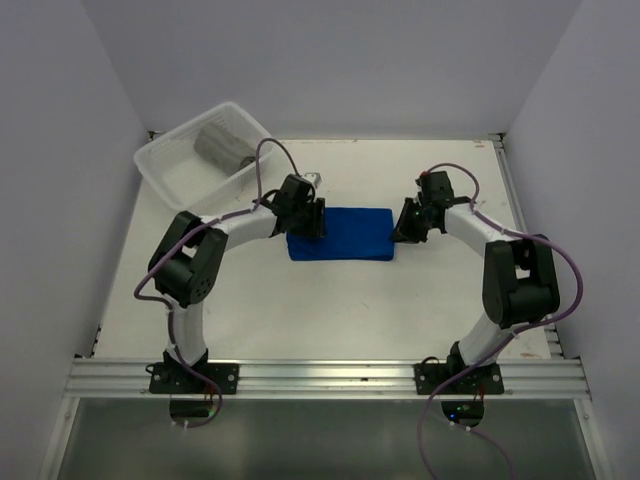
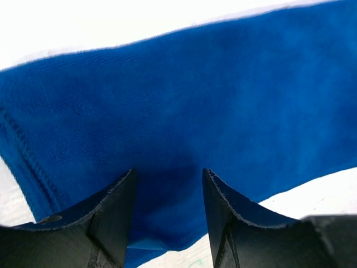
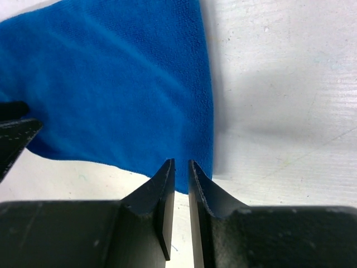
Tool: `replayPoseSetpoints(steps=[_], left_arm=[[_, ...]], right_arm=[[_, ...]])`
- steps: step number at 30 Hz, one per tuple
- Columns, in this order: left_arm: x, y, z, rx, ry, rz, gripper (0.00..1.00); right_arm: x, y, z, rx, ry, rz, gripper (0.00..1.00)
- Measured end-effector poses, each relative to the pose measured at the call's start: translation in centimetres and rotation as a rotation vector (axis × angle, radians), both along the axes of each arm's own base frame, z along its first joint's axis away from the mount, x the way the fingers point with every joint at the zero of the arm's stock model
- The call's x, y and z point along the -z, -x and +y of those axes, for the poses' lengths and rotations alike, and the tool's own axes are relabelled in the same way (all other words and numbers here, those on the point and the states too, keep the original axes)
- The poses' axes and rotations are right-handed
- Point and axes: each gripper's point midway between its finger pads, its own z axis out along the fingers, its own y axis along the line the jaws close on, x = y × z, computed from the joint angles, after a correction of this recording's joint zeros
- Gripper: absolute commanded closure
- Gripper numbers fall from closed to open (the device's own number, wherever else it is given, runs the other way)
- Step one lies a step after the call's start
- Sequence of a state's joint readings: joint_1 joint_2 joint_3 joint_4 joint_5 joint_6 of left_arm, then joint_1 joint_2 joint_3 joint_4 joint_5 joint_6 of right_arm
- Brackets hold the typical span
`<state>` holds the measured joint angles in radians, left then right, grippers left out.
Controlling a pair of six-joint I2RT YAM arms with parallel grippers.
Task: Roll the towels
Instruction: Fold the towel
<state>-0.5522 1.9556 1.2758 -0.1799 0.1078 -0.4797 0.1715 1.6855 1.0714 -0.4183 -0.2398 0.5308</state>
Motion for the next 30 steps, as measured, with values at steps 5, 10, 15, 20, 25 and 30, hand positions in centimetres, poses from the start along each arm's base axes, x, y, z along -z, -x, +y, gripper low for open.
replayPoseSetpoints(steps=[5, 10, 15, 20, 25, 30], left_arm=[[0.6, 1.7, 1.6, -0.017, -0.032, 0.013, 0.47], [0.8, 2.8, 2.6, -0.036, -0.045, 0.014, 0.47], [0.7, 3.7, 3.3, -0.046, -0.045, 0.018, 0.47], [0.7, 5.3, 4.0, -0.049, -0.053, 0.013, 0.47], [1.0, 7.2, 4.8, -0.046, -0.058, 0.008, 0.47], [1.1, 8.0, 5.2, -0.045, -0.054, -0.003, 0.47]], right_arm=[[0.4, 0.2, -0.3, 0.004, -0.011, 0.007, 0.76], [0.5, 0.2, -0.6, 0.013, -0.014, 0.008, 0.69], [0.4, 0.1, 0.1, -0.006, -0.060, -0.005, 0.60], [0.6, 0.5, 1.2, -0.036, -0.127, -0.016, 0.56], [0.6, 0.5, 2.1, -0.062, -0.170, -0.032, 0.53], [1.3, 0.6, 3.7, -0.105, -0.189, -0.028, 0.52]])
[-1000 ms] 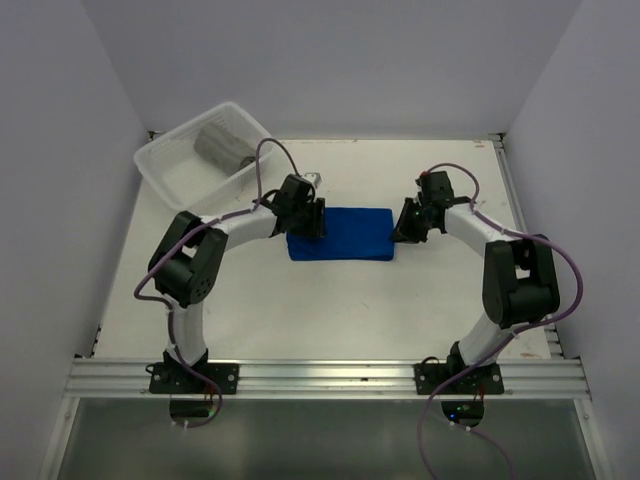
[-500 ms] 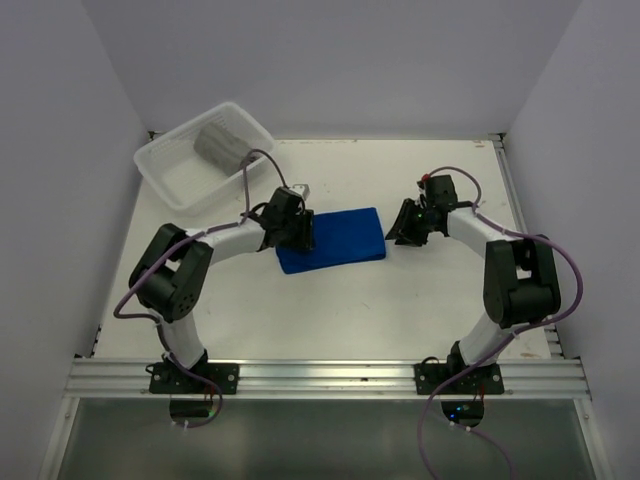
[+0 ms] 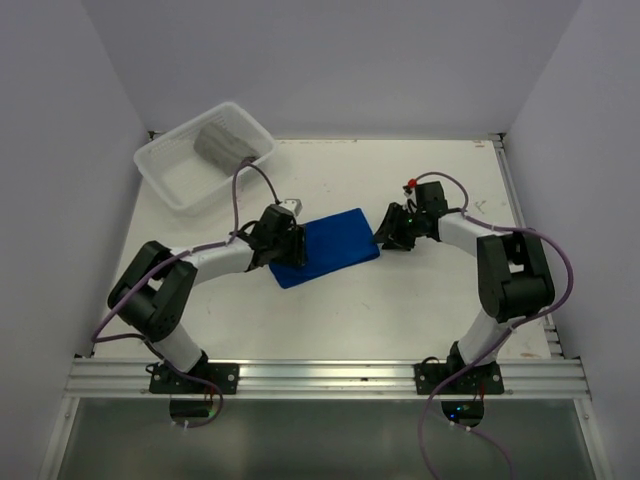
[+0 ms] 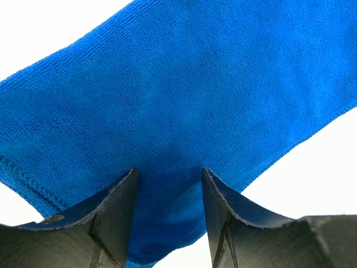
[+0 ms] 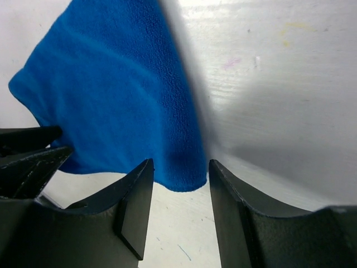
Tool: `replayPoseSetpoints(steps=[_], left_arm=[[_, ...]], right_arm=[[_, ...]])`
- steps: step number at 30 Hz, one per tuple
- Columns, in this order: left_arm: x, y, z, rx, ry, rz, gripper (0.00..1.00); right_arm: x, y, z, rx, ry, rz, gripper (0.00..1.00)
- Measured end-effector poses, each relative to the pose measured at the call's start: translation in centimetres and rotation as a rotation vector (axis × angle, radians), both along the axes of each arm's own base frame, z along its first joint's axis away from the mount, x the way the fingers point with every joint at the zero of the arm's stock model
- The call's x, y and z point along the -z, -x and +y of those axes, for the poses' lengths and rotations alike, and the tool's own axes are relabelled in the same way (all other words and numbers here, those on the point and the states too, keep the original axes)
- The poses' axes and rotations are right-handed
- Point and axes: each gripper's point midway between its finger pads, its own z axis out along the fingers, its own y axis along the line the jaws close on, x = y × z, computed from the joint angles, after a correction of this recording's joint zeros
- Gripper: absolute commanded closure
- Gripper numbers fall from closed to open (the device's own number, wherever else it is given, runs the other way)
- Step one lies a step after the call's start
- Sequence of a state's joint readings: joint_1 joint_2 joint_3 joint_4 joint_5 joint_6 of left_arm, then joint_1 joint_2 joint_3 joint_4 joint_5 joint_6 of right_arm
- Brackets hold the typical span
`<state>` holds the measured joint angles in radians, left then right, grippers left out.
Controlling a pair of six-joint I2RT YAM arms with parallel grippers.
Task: Roll the towels
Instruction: Fold the towel
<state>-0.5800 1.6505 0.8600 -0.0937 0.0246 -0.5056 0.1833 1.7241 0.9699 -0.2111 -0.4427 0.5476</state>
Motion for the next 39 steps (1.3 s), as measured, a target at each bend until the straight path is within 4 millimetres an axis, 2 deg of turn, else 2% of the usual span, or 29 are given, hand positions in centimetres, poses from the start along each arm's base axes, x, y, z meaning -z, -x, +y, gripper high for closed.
replayPoseSetpoints(steps=[4, 10, 16, 20, 25, 26, 34, 39], left_arm=[[0.0, 0.2, 0.3, -0.005, -0.004, -0.016, 0.47], [0.1, 0.8, 0.8, -0.013, -0.017, -0.027, 0.47], [0.2, 1.1, 1.2, -0.018, -0.022, -0.032, 0.47], [0.2, 1.1, 1.4, -0.023, -0.025, -0.037, 0.47], [0.2, 1.2, 1.8, -0.035, -0.039, -0.045, 0.47], [0.2, 1.3, 2.0, -0.039, -0.044, -0.047, 0.47], [-0.5, 2.2, 3.3, -0.062, -0.058, -0.076, 0.44], [-1.0, 3.2, 4.2, -0.075, -0.058, -0.087, 0.44]], right_arm=[[0.9, 0.6, 1.1, -0.035, 0.010, 0.016, 0.53], [2.0, 0.7, 1.3, -0.050, 0.011, 0.026, 0.57], [2.3, 0.5, 1.3, -0.064, 0.018, -0.003, 0.69], [2.5, 0.9, 1.8, -0.089, 0.022, -0.017, 0.74], [2.8, 2.3, 2.8, -0.144, 0.045, -0.035, 0.98], [2.9, 2.6, 2.9, -0.147, 0.052, -0.040, 1.00], [2.7, 6.4, 1.7, -0.130, 0.116, -0.081, 1.00], [2.9, 7.2, 1.4, -0.105, 0.129, -0.075, 1.00]])
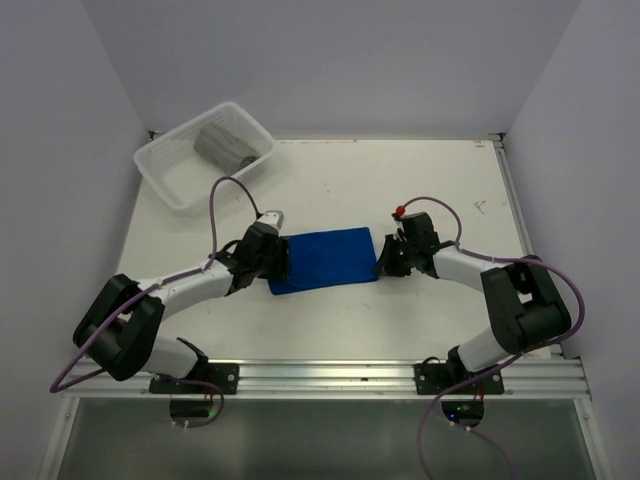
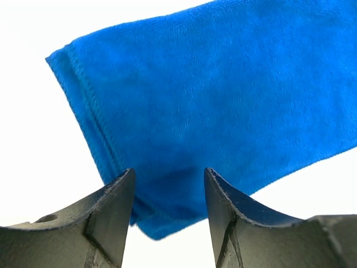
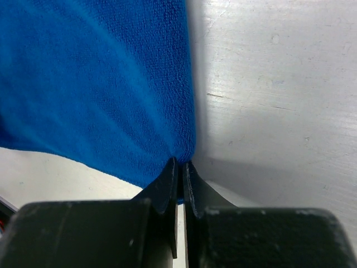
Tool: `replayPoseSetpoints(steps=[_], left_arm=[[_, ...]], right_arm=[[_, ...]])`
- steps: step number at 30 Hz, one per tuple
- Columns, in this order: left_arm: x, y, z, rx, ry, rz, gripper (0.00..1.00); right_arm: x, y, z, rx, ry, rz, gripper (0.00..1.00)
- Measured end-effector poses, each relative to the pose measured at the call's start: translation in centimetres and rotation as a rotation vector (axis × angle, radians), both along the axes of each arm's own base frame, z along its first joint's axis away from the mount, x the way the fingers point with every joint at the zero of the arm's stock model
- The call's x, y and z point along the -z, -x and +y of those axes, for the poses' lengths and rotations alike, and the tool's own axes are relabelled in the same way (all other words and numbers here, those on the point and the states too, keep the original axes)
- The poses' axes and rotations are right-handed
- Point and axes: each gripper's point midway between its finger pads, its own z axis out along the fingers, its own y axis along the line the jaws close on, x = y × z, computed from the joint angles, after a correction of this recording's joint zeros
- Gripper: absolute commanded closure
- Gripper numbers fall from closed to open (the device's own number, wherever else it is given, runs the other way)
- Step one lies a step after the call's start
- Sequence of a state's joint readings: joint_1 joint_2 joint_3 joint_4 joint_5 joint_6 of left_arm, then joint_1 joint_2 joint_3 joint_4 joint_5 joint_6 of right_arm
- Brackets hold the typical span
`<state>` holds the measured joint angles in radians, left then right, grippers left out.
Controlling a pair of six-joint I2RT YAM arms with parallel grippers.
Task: Roll the towels
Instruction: Fold the towel, then roll the towel
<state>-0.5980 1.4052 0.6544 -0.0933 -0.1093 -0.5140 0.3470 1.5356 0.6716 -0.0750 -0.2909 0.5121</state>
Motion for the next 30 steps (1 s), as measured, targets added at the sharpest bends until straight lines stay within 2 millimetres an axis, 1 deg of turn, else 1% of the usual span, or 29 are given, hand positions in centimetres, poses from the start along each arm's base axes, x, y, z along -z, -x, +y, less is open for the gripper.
replayPoseSetpoints(steps=[7, 10, 13, 19, 26, 30], left_arm=[[-1.5, 1.5, 0.0, 0.001, 0.043, -0.023, 0.44], [-1.7, 2.0, 0.0, 0.000, 0.053, -0.019, 0.46], [-1.0, 2.5, 0.2, -0.004, 0.041, 0.006, 0.51], [1.0, 4.1, 0.9, -0.020, 0.007, 0.069, 0.58], [2.1, 5.5, 1.9, -0.070, -0.005, 0.115, 0.59], [2.0, 5.9, 2.3, -0.090, -0.006, 0.121, 0.60]], right_arm=[[0.1, -0.1, 0.0, 0.025, -0.009, 0.008, 1.00], [0.1, -0.1, 0.1, 0.029, -0.012, 0.009, 1.00], [0.1, -0.1, 0.1, 0.031, -0.013, 0.010, 1.00], [0.1, -0.1, 0.1, 0.033, -0.016, 0.006, 1.00], [0.1, -0.2, 0.2, 0.039, -0.023, 0.000, 1.00], [0.1, -0.3, 0.2, 0.041, -0.027, -0.003, 1.00]])
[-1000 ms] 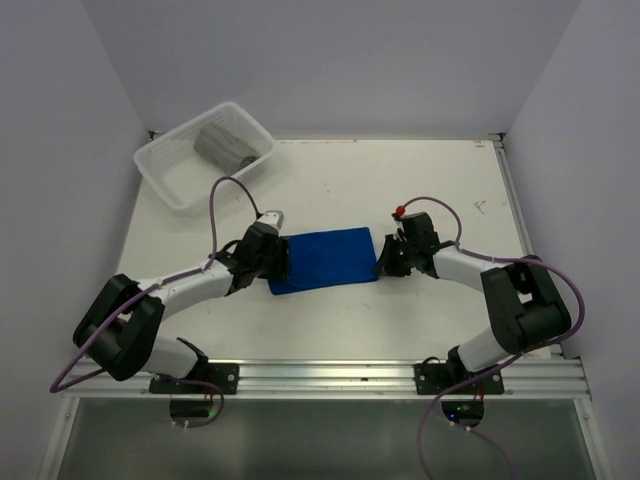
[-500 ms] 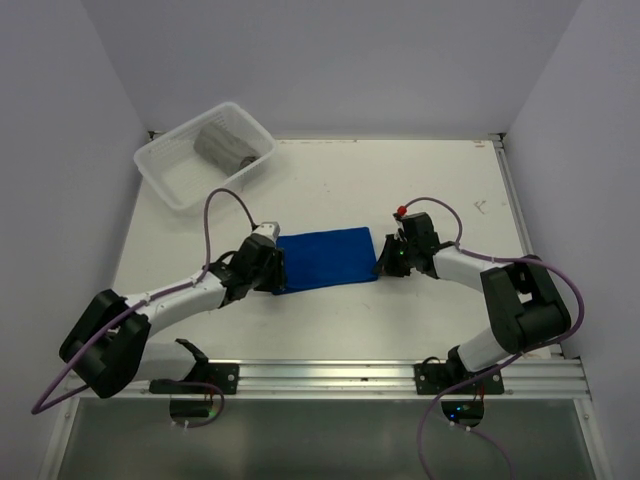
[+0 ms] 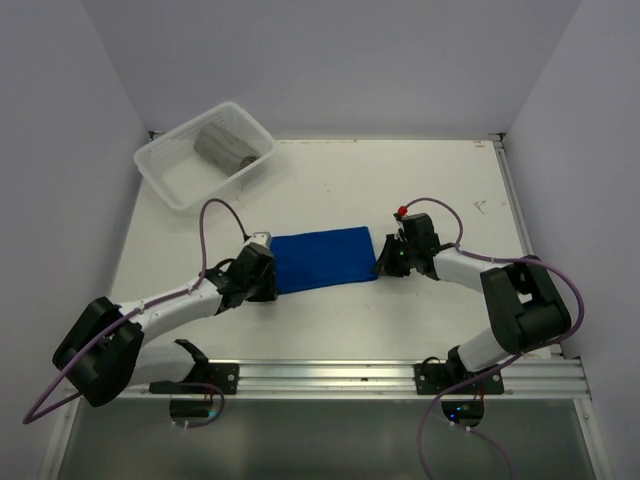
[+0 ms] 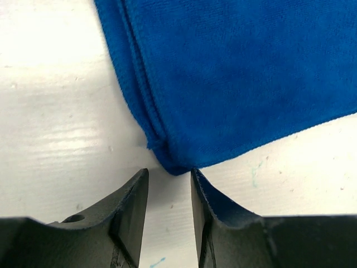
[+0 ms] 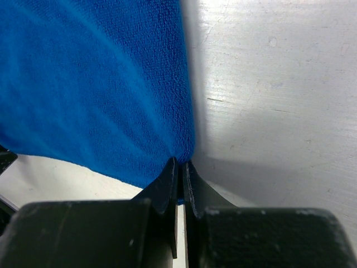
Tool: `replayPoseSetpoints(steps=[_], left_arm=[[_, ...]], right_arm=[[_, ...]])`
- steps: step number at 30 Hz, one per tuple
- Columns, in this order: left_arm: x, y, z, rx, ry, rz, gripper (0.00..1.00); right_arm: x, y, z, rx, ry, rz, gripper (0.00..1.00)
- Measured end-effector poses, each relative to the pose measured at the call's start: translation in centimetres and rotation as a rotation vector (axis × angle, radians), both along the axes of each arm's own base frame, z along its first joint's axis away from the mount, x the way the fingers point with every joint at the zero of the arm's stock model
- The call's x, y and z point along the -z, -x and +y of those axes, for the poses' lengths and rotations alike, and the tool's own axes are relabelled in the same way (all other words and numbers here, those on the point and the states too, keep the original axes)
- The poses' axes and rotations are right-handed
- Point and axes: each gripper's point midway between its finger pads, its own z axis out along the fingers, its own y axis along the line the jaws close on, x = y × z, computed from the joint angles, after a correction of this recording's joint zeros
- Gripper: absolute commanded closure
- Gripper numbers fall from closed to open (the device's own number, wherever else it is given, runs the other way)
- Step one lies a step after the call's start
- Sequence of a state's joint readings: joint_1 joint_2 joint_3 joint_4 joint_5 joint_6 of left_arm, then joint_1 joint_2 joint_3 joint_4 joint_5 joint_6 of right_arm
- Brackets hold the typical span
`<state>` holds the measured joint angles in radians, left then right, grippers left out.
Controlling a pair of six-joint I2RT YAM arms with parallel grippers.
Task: Roll the towels
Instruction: Roll the towel
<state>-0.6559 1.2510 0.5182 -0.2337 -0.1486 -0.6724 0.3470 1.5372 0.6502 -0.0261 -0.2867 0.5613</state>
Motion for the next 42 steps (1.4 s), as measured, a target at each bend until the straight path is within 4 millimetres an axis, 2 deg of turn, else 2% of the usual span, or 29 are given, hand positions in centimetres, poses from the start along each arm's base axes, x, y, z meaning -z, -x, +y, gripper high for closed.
replayPoseSetpoints(steps=[2, 4, 6, 11, 12, 14, 15, 17, 19, 22, 25, 28, 33, 38, 42], left_arm=[[-0.5, 0.3, 0.3, -0.004, -0.007, -0.001, 0.56], [-2.4, 0.0, 0.0, -0.005, 0.010, -0.035, 0.52], [-6.2, -1.5, -1.1, -0.007, 0.047, -0.111, 0.47], [-19.2, -8.4, -5.9, -0.019, 0.175, -0.339, 0.45], [-20.9, -9.8, -7.1, -0.016, 0.194, -0.366, 0.45], [-22.5, -12.1, -9.2, -0.001, 0.213, -0.381, 0.47], [-22.3, -13.2, -10.5, 0.010, 0.215, -0.371, 0.47], [-20.4, -15.1, -12.9, 0.033, 0.194, -0.321, 0.47], [-17.0, -16.6, -15.4, 0.059, 0.158, -0.250, 0.47], [-11.7, -17.1, -18.7, 0.106, 0.099, -0.145, 0.47], [-8.0, -16.5, -21.3, 0.149, 0.049, -0.070, 0.47], [-6.6, -16.0, -23.6, 0.181, 0.030, -0.041, 0.47], [-6.3, -15.4, -26.2, 0.211, 0.031, -0.039, 0.48], [-5.6, -16.0, -26.2, 0.189, 0.012, -0.040, 0.48], [-4.1, -16.5, -26.0, 0.172, -0.022, -0.028, 0.48]], right_arm=[[0.0, 0.0, 0.0, 0.000, -0.001, -0.002, 1.00], [0.0, 0.0, 0.0, 0.000, -0.001, -0.003, 1.00], [0.0, 0.0, 0.0, 0.000, -0.002, -0.004, 1.00], [-0.1, 0.0, 0.0, 0.002, -0.003, -0.006, 1.00], [-0.1, 0.0, 0.0, 0.004, -0.004, -0.006, 1.00], [-0.1, 0.0, 0.0, 0.010, -0.008, -0.007, 1.00], [0.0, 0.0, 0.0, 0.014, -0.009, -0.008, 1.00], [-0.1, 0.0, 0.0, 0.022, -0.011, -0.009, 1.00], [-0.1, -0.1, -0.1, 0.035, -0.015, -0.014, 1.00], [0.0, 0.0, -0.1, 0.054, -0.020, -0.023, 1.00], [0.0, -0.1, -0.1, 0.065, -0.023, -0.028, 1.00], [-0.1, -0.1, -0.1, 0.068, -0.026, -0.031, 1.00], [-0.1, -0.2, -0.1, 0.071, -0.027, -0.031, 1.00], [-0.1, -0.2, -0.1, 0.073, -0.030, -0.031, 1.00], [-0.1, -0.2, -0.1, 0.074, -0.030, -0.031, 1.00]])
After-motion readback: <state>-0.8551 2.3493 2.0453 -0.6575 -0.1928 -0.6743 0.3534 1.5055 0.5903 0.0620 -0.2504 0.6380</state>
